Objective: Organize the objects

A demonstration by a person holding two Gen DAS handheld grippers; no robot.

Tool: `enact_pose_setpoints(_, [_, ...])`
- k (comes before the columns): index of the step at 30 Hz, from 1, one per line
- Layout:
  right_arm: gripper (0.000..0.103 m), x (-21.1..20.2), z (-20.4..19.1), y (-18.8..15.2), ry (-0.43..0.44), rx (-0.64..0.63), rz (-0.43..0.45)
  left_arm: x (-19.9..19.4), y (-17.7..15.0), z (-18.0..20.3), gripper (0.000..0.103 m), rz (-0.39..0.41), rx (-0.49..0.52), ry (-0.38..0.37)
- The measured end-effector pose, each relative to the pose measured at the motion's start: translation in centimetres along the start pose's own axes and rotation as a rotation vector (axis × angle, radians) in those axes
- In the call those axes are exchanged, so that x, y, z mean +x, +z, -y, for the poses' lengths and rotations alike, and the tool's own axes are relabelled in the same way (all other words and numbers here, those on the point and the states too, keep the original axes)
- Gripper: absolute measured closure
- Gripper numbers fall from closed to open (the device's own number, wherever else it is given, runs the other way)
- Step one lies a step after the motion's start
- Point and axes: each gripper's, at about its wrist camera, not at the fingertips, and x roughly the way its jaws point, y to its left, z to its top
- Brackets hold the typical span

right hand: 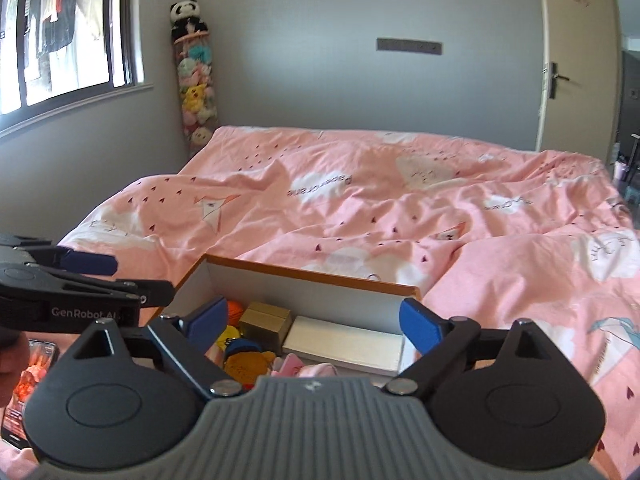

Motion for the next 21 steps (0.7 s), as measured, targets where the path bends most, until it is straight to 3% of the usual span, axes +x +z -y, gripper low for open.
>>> enact_pose_setpoints(4, [0.008, -1.1, 0.0, -2.4, -0.058, 0.024, 0.019, -0.4, -2.0, 0.7, 0.009, -0.008, -0.012, 0.034])
enact_pose_setpoints(14, [0.006, -0.7, -0.3, -6.7, -0.072, 0.089, -0.001, 0.0, -6.6, 1.6, 0.009, -0.006, -0.040, 0.068])
enact_pose_setpoints(21, [0.002, 0.4, -0.9, -8.6, -0.078, 0.053, -0.011, 0.9, -8.7, 1.5, 0.008, 0.008, -0.053, 0.109])
